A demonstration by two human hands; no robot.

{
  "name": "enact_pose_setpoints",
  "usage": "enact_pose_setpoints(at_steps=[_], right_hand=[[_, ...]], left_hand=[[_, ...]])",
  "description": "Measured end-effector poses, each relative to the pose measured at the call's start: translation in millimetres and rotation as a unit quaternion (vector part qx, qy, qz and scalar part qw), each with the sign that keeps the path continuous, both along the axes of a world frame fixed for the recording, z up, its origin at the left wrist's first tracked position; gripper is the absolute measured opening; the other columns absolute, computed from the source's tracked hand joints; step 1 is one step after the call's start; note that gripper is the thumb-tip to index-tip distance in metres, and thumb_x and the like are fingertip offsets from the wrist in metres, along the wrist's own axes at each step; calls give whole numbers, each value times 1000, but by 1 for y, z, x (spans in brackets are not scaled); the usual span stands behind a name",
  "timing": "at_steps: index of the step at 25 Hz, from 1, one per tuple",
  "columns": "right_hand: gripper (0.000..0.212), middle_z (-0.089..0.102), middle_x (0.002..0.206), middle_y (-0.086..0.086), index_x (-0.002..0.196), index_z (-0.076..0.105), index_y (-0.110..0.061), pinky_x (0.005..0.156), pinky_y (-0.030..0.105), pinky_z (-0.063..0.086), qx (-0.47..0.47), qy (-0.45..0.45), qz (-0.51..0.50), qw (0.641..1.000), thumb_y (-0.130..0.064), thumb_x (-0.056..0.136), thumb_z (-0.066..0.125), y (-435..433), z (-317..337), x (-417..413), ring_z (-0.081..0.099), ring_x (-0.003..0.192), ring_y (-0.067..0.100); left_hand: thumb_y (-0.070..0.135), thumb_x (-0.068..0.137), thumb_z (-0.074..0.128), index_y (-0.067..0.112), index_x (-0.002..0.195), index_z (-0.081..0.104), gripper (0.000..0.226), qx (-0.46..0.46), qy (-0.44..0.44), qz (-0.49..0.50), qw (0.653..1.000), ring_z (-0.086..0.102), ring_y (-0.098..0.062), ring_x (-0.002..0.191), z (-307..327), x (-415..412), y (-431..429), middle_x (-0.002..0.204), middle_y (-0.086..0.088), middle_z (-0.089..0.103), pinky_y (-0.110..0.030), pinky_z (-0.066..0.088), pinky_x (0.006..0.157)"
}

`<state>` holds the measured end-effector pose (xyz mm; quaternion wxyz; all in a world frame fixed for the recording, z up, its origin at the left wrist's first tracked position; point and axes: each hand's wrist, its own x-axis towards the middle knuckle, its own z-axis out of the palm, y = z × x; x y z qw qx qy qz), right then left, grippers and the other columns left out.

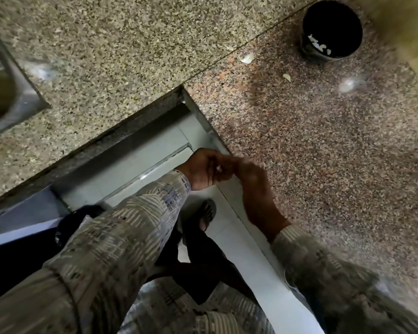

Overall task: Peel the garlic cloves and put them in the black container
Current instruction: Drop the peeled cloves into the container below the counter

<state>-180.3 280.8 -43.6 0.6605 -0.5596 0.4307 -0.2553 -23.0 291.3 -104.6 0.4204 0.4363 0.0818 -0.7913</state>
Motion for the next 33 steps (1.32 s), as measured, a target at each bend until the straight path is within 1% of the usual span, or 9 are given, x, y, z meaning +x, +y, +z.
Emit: enact_pose_setpoints(at_steps=[3, 7, 14, 18, 23, 26, 28, 30, 33], right_hand=[[42, 75, 102, 18, 97, 74, -2, 101, 46, 54, 310, -140, -179, 923, -31, 106, 45, -4, 15, 29, 71, 103, 33], [36, 70, 78, 4, 77, 72, -10, 83, 37, 55, 418, -158, -201, 872, -27, 101, 52, 12, 16, 69, 71, 74, 21], [38, 60, 72, 1, 70, 65, -15, 75, 34, 51, 463, -60, -75, 881, -29, 102, 49, 129, -33, 188, 61, 68, 19], [35, 60, 72, 2, 73, 63, -14, 72, 33, 49, 479, 14, 12, 877, -28, 102, 49, 213, -85, 262, 60, 68, 20], [33, 62, 71, 4, 74, 61, -14, 71, 31, 51, 478, 100, 122, 864, -29, 102, 52, 321, -177, 355, 61, 67, 21], [35, 63, 66, 2, 74, 61, -15, 72, 33, 52, 451, 153, 193, 858, -31, 104, 51, 379, -256, 398, 62, 65, 20], [34, 67, 66, 2, 82, 64, -11, 73, 33, 53, 417, 192, 244, 854, -29, 106, 49, 413, -320, 419, 66, 66, 19], [31, 73, 84, 5, 111, 66, -3, 76, 34, 52, 357, 241, 313, 847, -26, 109, 45, 441, -376, 429, 69, 76, 19], [50, 69, 122, 13, 133, 60, -15, 95, 43, 55, 305, 318, 382, 812, -54, 103, 50, 481, -451, 441, 67, 99, 28]], left_hand=[[13, 91, 43, -4, 91, 67, 29, 0, 13, 52, 999, 64, -22, 63, 11, 24, 27, 79, -14, 67, -29, 60, 62], [15, 91, 43, 0, 81, 65, 28, -13, 16, 98, 995, 64, -19, 59, 19, 66, 78, 68, -10, 67, -25, 59, 59], [17, 93, 42, 2, 77, 70, 35, 17, 40, 257, 965, 69, -20, 65, -34, 154, 244, 91, -15, 64, -23, 60, 62], [21, 94, 40, 8, 71, 73, 42, 56, 61, 366, 927, 72, -17, 81, -84, 191, 353, 84, -8, 71, -17, 54, 75], [14, 80, 52, -1, 80, 72, 25, 95, 2, 496, 863, 71, -21, 65, -152, 238, 473, 78, -13, 72, -29, 62, 62], [8, 85, 47, -11, 108, 69, 37, 134, -28, 535, 833, 71, -26, 80, -223, 261, 531, 93, -18, 72, -34, 63, 79], [6, 77, 51, -11, 99, 72, 34, 147, -37, 563, 812, 70, -25, 78, -275, 272, 557, 90, -17, 71, -35, 56, 90], [17, 78, 57, 1, 82, 73, 22, 166, -41, 585, 792, 66, -24, 73, -316, 279, 569, 83, -13, 69, -35, 51, 85], [59, 100, 40, 17, 100, 70, 51, 256, -41, 563, 785, 64, -26, 95, -389, 284, 589, 84, -5, 77, -49, 39, 102]])
